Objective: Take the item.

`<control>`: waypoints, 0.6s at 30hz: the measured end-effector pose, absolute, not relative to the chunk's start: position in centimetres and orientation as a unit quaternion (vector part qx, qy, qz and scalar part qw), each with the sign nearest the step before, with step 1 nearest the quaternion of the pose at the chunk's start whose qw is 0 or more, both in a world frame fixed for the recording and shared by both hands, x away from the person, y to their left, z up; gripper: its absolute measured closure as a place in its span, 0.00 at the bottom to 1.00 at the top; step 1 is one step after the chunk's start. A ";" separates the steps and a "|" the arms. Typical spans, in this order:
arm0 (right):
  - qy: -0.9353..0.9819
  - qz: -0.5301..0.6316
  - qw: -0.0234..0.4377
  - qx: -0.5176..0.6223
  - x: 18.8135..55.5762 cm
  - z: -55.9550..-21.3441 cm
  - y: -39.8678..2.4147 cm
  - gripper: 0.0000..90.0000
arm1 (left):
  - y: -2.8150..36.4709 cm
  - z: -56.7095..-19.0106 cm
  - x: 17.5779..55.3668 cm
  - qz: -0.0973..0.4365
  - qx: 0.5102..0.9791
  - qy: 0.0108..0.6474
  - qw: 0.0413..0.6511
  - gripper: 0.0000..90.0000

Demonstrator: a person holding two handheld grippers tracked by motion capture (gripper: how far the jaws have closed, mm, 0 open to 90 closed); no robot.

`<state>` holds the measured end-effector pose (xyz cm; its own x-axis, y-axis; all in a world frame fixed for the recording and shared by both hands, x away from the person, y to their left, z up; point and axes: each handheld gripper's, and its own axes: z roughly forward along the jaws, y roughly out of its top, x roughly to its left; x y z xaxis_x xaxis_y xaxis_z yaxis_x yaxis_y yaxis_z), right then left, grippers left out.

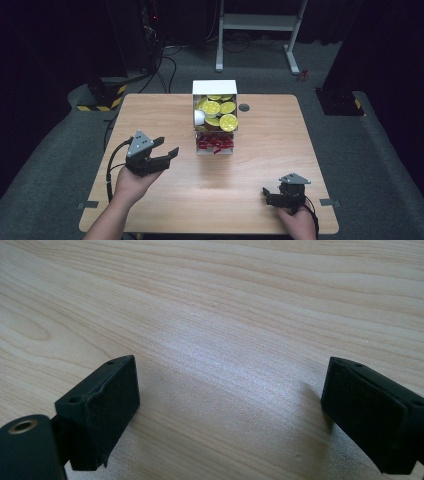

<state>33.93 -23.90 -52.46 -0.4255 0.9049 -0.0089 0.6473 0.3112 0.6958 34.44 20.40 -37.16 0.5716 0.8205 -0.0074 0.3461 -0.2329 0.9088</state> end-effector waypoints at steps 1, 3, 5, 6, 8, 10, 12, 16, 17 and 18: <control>0.783 0.314 0.205 0.496 33.9 -52.4 -23.9 0.10 | 20.3 -37.1 34.5 0.247 0.745 0.391 0.481 0.41; 0.783 0.314 0.205 0.496 33.9 -52.4 -23.9 0.10 | 20.1 -36.8 34.8 0.247 0.746 0.389 0.481 0.41; 0.784 0.314 0.205 0.495 33.9 -52.5 -23.9 0.10 | 19.9 -36.6 34.9 0.246 0.746 0.388 0.482 0.40; 0.784 0.314 0.205 0.495 33.9 -52.5 -23.9 0.10 | 19.7 -36.5 35.1 0.246 0.747 0.387 0.482 0.40; 0.783 0.315 0.205 0.495 33.9 -52.4 -23.9 0.10 | 19.5 -36.3 35.3 0.244 0.747 0.388 0.482 0.40; 0.783 0.315 0.204 0.496 33.9 -52.4 -23.9 0.10 | 19.5 -36.2 35.4 0.244 0.747 0.387 0.483 0.40; 0.783 0.315 0.204 0.496 33.9 -52.4 -23.9 0.10 | 19.2 -35.8 35.7 0.242 0.746 0.388 0.484 0.41; 0.783 0.315 0.204 0.495 33.9 -52.4 -23.9 0.10 | 18.9 -35.3 36.1 0.244 0.745 0.386 0.487 0.43; 0.783 0.315 0.204 0.495 33.9 -52.4 -23.9 0.10 | 18.8 -35.2 36.2 0.245 0.746 0.384 0.487 0.44; 0.783 0.315 0.204 0.495 33.9 -52.4 -23.9 0.10 | 18.8 -35.1 36.3 0.244 0.746 0.384 0.486 0.46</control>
<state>33.88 -23.87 -52.44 -0.4260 0.9047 -0.0074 0.6476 0.3106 0.6958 36.31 18.79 -35.09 0.5864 0.8100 -0.0089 0.3348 -0.2324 0.9132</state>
